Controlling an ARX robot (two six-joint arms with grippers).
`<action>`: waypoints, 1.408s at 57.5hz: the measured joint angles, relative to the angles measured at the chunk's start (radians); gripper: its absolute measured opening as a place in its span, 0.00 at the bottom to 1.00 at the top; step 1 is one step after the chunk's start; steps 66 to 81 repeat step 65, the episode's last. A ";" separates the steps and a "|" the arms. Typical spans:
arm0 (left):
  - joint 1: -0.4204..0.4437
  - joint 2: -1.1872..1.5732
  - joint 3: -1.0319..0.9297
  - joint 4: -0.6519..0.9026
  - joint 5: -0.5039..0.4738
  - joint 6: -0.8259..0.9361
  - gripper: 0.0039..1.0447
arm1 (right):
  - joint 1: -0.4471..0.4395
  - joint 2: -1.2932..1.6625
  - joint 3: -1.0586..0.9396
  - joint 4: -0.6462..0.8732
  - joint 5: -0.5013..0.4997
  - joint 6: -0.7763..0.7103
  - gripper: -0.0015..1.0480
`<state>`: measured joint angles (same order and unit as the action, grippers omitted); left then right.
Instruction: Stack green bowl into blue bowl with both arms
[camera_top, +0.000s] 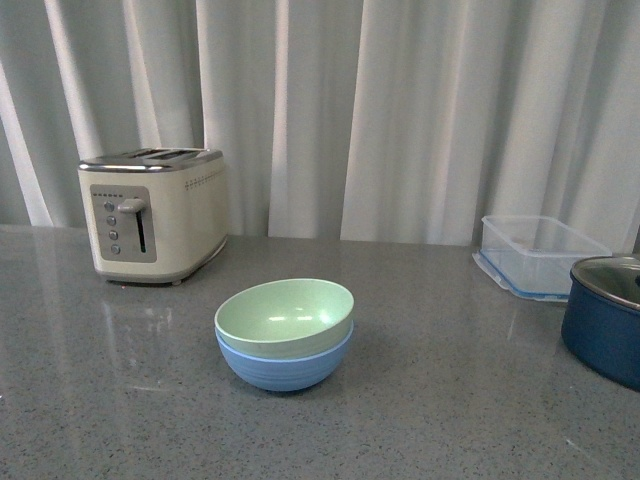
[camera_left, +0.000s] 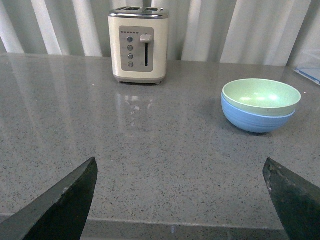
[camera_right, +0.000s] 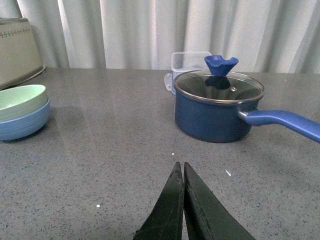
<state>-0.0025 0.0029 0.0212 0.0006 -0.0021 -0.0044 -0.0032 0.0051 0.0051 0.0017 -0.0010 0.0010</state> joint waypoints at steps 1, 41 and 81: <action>0.000 0.000 0.000 0.000 0.000 0.000 0.94 | 0.000 0.000 0.000 0.000 0.000 -0.001 0.03; 0.000 0.000 0.000 0.000 0.000 0.000 0.94 | 0.000 0.000 0.000 0.000 0.000 0.000 0.90; 0.000 0.000 0.000 0.000 0.000 0.000 0.94 | 0.000 0.000 0.000 0.000 0.000 0.000 0.90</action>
